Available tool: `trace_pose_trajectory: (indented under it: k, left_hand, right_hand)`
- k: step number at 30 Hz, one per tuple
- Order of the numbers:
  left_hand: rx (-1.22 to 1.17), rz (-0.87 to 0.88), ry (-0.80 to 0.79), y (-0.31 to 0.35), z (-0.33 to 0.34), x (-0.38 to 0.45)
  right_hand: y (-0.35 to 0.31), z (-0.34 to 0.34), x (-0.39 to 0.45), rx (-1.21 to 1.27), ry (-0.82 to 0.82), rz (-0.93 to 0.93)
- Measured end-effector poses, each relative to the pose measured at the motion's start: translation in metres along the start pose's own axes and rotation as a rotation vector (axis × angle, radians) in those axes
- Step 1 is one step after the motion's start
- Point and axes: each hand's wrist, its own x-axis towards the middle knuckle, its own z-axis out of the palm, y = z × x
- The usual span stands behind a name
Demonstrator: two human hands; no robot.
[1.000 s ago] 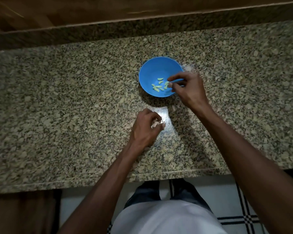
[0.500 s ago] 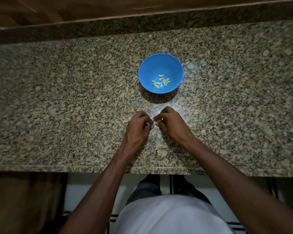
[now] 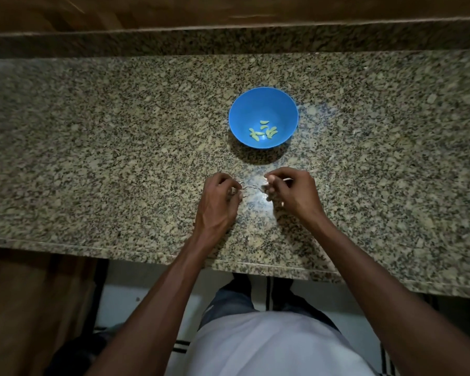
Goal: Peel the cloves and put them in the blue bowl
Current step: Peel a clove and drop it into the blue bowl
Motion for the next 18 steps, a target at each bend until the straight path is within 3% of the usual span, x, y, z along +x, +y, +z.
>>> trace_pose_trajectory:
  k: [3,9,14,18]
  left_hand:
    - [-0.051,0.005,0.058,0.019,-0.002,-0.005]
    - [-0.497,-0.185,-0.016,0.043,0.001,-0.009]
    - [-0.502,-0.213,-0.001,0.035,-0.002,-0.017]
    - [-0.428,-0.134,-0.063,0.022,-0.006,-0.018]
  right_hand:
    - [0.003,-0.008,-0.006,0.210,-0.098,0.126]
    - [0.008,-0.006,-0.019,0.409,-0.218,0.178]
    - [0.006,-0.005,-0.032,0.392,-0.222,0.162]
    - [0.003,0.003,-0.041,0.322,-0.192,0.154]
